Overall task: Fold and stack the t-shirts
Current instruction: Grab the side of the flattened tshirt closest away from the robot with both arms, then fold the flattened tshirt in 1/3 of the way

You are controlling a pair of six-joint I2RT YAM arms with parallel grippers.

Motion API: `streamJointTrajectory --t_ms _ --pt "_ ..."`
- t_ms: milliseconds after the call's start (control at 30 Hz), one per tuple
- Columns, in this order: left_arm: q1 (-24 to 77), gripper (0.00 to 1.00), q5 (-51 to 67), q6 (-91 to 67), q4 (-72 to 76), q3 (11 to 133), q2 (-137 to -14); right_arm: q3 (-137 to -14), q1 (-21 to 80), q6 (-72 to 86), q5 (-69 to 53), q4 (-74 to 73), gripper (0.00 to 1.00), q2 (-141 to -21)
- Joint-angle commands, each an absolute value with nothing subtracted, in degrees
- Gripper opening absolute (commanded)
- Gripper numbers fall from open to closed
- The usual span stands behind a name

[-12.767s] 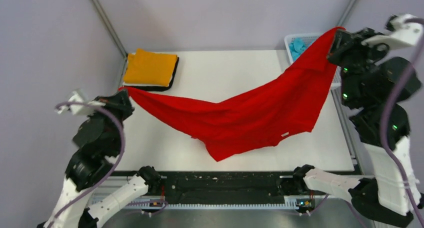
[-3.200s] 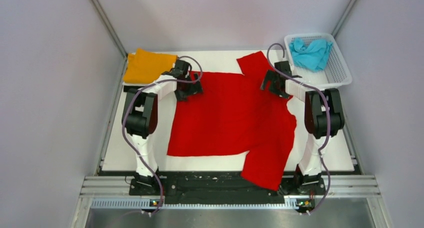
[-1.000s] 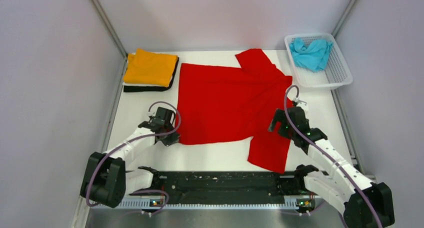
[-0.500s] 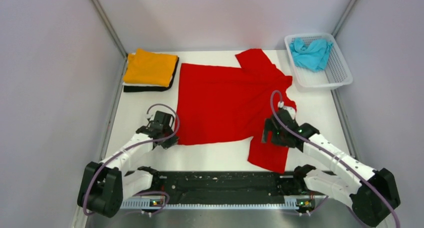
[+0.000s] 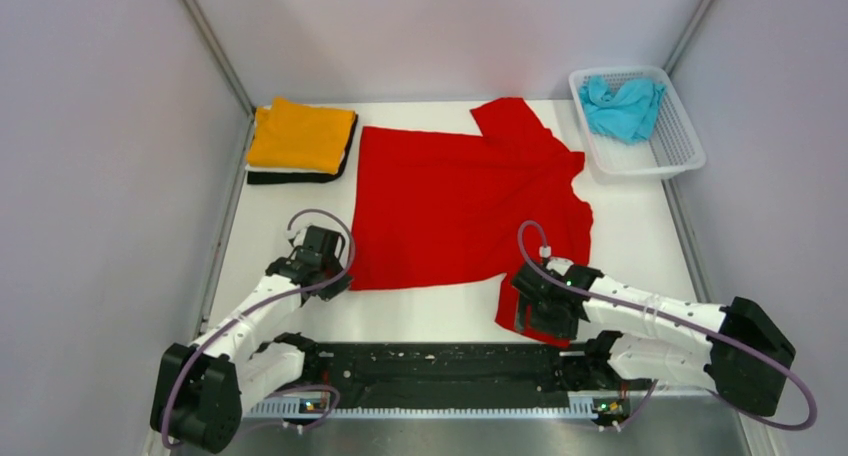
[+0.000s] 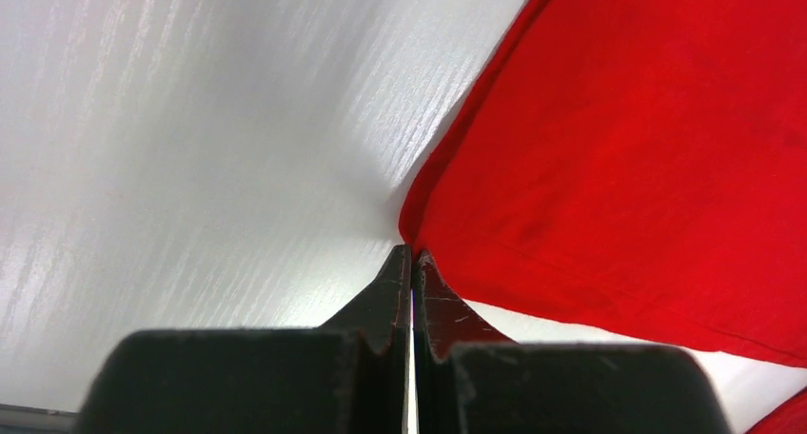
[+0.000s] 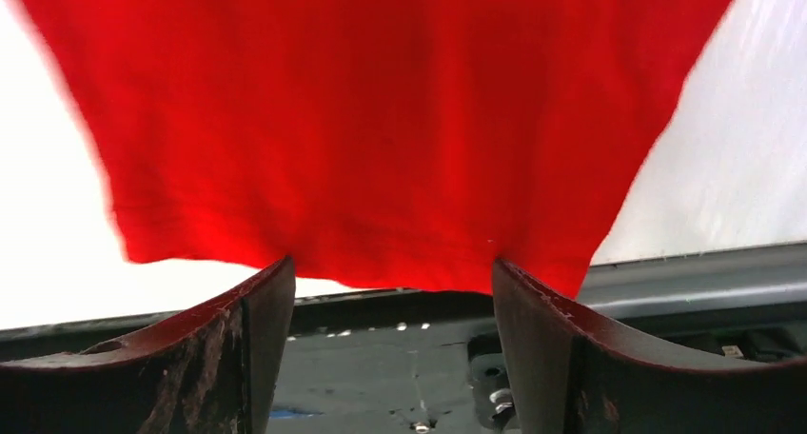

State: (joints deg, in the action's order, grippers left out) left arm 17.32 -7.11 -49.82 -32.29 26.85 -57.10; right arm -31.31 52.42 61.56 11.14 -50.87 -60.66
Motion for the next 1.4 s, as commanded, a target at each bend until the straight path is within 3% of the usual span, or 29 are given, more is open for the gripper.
streamJointTrajectory --t_ms 0,133,300,467,633,933,1100,1367 --pt "17.49 0.00 -9.34 -49.45 -33.89 27.03 -56.20 -27.52 53.42 68.32 9.58 -49.32 0.73 -60.91" --pt "17.49 0.00 -9.34 -49.76 -33.84 27.39 -56.16 -27.14 53.42 68.42 12.21 -48.91 0.58 -61.44" --pt "17.49 0.00 -9.15 -49.88 -34.36 28.06 -55.75 -25.65 53.37 67.18 10.21 -45.35 0.20 -62.50" --pt "17.49 0.00 -10.59 -50.24 -38.30 28.81 -53.43 -28.96 53.42 65.50 8.82 -51.19 0.00 -58.39" --pt "17.49 0.00 -11.51 -51.55 -42.43 28.14 -49.76 -32.85 54.79 65.25 3.57 -60.07 0.00 -54.38" --pt "17.49 0.00 -9.87 -54.85 -46.98 27.42 -41.23 -35.40 62.92 67.19 -5.78 -63.32 0.00 -53.70" --pt "17.49 0.00 -10.81 -55.72 -47.23 26.96 -37.12 -36.39 63.02 68.52 -0.49 -64.78 0.00 -51.73" --pt "17.49 0.00 -12.39 -55.52 -42.77 28.71 -40.30 -44.29 50.60 52.81 6.76 -59.21 0.00 -58.35"
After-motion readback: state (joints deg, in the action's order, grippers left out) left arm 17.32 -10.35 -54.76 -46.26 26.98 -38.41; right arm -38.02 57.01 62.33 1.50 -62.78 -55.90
